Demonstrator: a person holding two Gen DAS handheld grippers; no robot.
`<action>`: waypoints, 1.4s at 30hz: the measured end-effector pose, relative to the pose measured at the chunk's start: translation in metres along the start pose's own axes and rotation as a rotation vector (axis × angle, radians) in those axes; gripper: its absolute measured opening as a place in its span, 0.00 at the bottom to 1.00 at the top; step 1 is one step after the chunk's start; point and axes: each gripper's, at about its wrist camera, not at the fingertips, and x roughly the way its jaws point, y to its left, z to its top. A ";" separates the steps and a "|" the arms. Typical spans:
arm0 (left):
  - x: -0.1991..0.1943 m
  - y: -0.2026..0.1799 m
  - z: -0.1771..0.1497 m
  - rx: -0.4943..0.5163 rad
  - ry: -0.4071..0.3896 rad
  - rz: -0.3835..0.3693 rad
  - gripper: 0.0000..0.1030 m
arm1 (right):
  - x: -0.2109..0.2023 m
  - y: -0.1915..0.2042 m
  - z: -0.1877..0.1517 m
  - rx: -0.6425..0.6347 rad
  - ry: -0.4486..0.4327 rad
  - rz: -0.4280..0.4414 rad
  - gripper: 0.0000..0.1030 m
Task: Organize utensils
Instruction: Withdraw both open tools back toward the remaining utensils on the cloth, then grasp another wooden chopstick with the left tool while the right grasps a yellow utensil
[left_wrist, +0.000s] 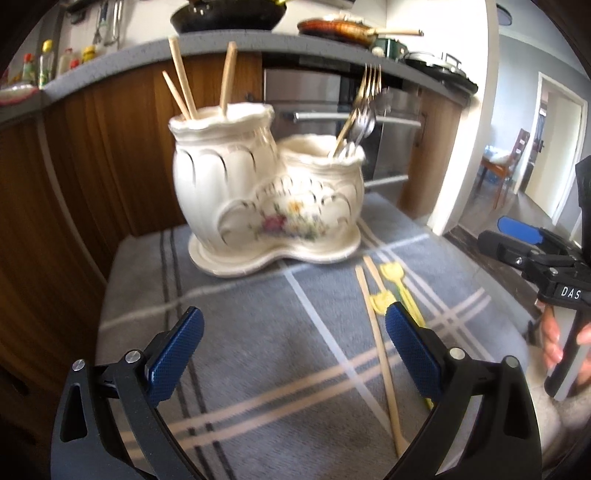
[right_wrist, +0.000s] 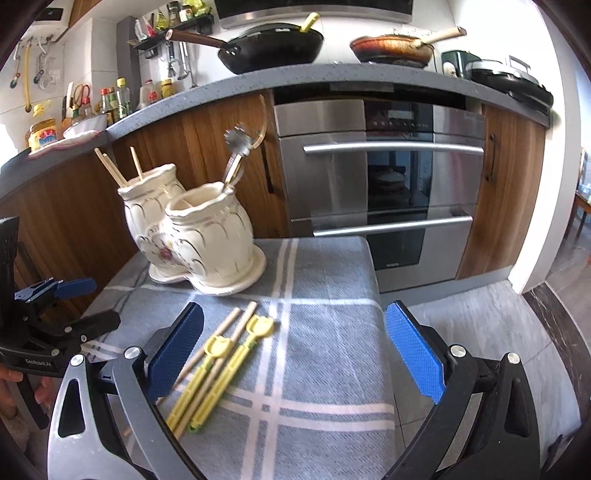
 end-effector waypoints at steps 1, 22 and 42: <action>0.002 -0.002 -0.002 -0.002 0.009 0.004 0.95 | 0.001 -0.001 -0.001 0.002 0.007 -0.002 0.95; 0.048 -0.046 -0.019 0.103 0.223 -0.118 0.48 | 0.030 0.011 -0.015 -0.041 0.201 0.041 0.66; 0.044 -0.032 -0.020 0.146 0.228 -0.080 0.07 | 0.066 0.048 -0.022 -0.088 0.420 0.126 0.25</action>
